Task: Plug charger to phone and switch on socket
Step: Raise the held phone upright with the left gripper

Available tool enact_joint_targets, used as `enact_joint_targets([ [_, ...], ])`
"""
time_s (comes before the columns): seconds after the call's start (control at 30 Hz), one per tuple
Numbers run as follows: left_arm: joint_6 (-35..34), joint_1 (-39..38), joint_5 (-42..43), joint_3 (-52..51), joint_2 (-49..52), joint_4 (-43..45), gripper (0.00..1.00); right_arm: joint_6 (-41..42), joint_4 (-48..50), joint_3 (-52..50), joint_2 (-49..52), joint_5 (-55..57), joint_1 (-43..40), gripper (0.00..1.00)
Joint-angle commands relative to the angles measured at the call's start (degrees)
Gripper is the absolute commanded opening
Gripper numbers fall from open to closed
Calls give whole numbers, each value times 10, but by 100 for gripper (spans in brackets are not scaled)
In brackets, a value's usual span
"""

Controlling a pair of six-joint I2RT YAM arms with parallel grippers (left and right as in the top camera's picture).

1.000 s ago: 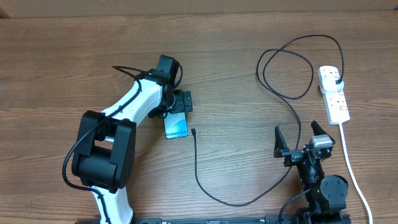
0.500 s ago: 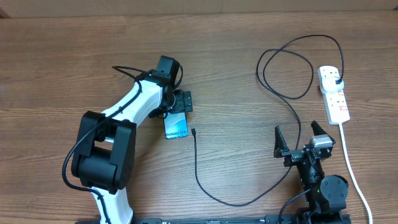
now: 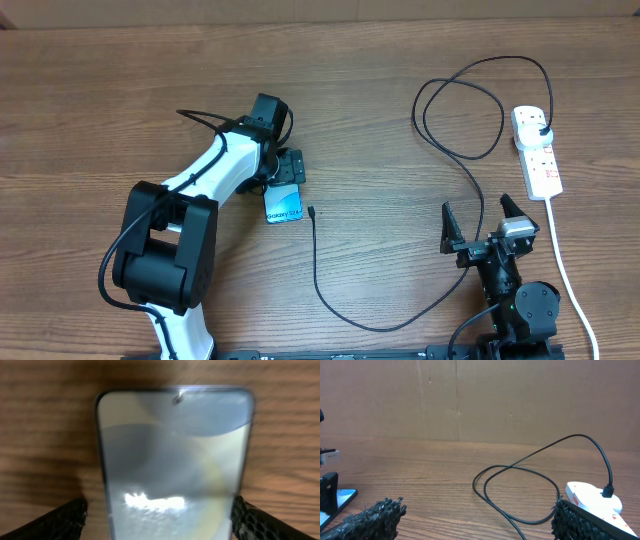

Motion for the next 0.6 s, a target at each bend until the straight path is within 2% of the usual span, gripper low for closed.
enact_joint_targets([
  [0.0, -11, 2, -19, -35, 38, -22, 98, -3, 2, -6, -7, -1, 3, 100],
  [0.13, -12, 2, -38, -16, 38, -49, 100, -3, 2, -6, -7, -1, 3, 100],
  [0.4, -12, 0, -43, 103, 38, -132, 100, -3, 2, -6, -7, -1, 3, 100],
  [0.57, -12, -16, -26, 130, 38, -129, 99, -3, 2, -6, -7, -1, 3, 100],
])
